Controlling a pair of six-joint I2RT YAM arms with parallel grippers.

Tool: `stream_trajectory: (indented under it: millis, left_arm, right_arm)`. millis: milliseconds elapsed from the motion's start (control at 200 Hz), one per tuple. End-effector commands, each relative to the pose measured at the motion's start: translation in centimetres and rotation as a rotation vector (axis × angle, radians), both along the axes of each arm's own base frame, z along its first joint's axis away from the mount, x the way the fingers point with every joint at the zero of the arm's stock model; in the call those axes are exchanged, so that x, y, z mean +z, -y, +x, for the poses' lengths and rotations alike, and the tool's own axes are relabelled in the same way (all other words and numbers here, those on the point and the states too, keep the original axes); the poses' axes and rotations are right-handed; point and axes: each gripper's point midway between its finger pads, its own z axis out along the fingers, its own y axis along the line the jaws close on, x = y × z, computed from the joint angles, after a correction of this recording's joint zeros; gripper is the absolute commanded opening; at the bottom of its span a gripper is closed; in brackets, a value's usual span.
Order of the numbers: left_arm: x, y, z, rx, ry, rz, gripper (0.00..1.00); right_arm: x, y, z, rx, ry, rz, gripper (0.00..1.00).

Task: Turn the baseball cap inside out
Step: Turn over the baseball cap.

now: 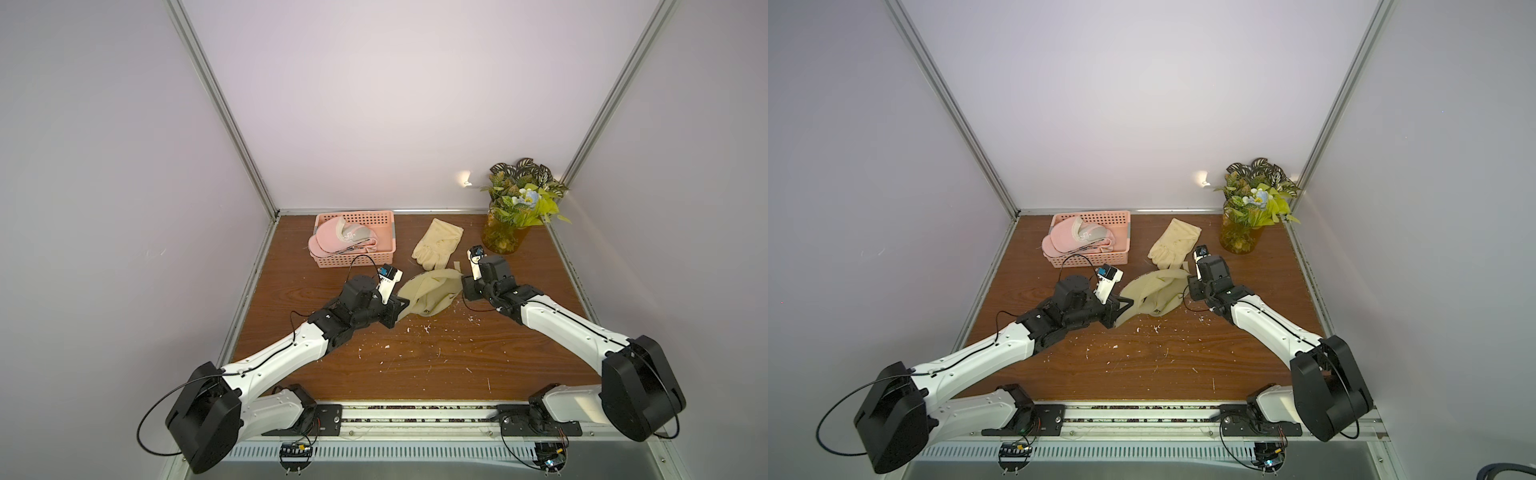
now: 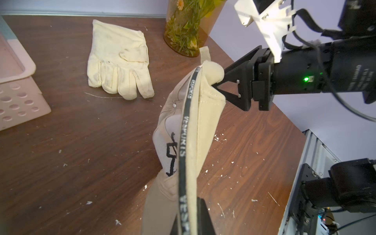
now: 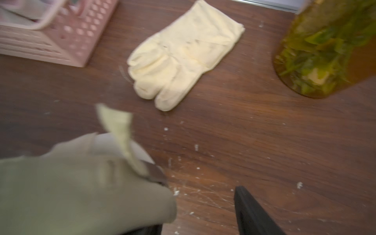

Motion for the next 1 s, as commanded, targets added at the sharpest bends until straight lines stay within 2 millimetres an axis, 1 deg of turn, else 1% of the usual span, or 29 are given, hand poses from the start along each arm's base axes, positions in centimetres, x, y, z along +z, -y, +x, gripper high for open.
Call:
stream_trajectory:
  millis: [0,75,155,270,325,370,410,440,470,515,605,640,676,706,781,856,996]
  left_arm:
    - [0.1,0.3,-0.6,-0.027,-0.123,-0.014,0.0]
    - [0.2,0.8,-0.7,-0.041,-0.17,-0.039,0.0]
    - [0.8,1.4,-0.9,-0.053,-0.207,-0.085,0.0]
    - [1.3,1.9,-0.8,-0.052,-0.25,-0.133,0.0]
    - [1.2,2.0,-0.7,-0.048,-0.281,-0.148,0.0]
    - [0.7,2.1,-0.5,-0.038,-0.31,-0.154,0.0]
    - [0.2,2.0,-0.4,-0.024,-0.33,-0.151,0.0]
    - [-0.2,2.1,-0.3,-0.02,-0.338,-0.147,0.03]
    - [-0.5,2.0,-0.1,-0.015,-0.343,-0.145,0.04]
    - [-1.2,1.9,0.1,-0.002,-0.36,-0.138,0.04]
    - [-2.3,1.2,0.7,0.048,-0.377,-0.115,0.0]
    - [-2.6,0.9,1.0,0.07,-0.375,-0.103,0.0]
    - [-2.9,0.7,1.2,0.086,-0.374,-0.093,0.0]
    - [-3.2,0.5,1.3,0.098,-0.375,-0.083,0.0]
    - [-3.8,0.1,1.6,0.12,-0.375,-0.064,0.0]
    - [-4.0,-0.1,1.8,0.13,-0.37,-0.061,0.0]
    - [-4.2,0.1,1.9,0.128,-0.361,-0.069,0.0]
  right_arm:
    - [1.5,3.0,0.7,-0.15,0.073,-0.086,0.6]
    - [2.3,1.8,0.7,-0.086,0.083,-0.047,0.64]
    - [3.2,0.2,0.2,0.015,0.096,0.006,0.69]
    - [4.5,-2.6,-1.3,0.193,0.102,0.095,0.73]
    - [5.3,-3.8,-2.3,0.277,0.105,0.146,0.75]
    - [6.0,-4.4,-3.0,0.318,0.115,0.178,0.76]
    - [6.5,-4.6,-3.3,0.331,0.128,0.196,0.77]
    - [6.8,-4.5,-3.5,0.335,0.139,0.202,0.77]
    - [7.1,-4.4,-3.7,0.335,0.151,0.2,0.77]
    - [7.3,-3.8,-3.7,0.315,0.172,0.183,0.77]
    - [7.7,-2.1,-3.4,0.233,0.205,0.139,0.77]
    - [7.9,-1.8,-3.5,0.225,0.209,0.13,0.77]
    - [7.9,-2.0,-3.8,0.243,0.202,0.134,0.76]
    - [7.9,-2.7,-4.3,0.291,0.19,0.15,0.76]
    - [7.8,-5.4,-6.0,0.453,0.136,0.23,0.74]
    - [7.1,-8.0,-8.0,0.607,0.064,0.329,0.72]
    - [5.0,-10.1,-9.3,0.704,-0.031,0.383,0.65]
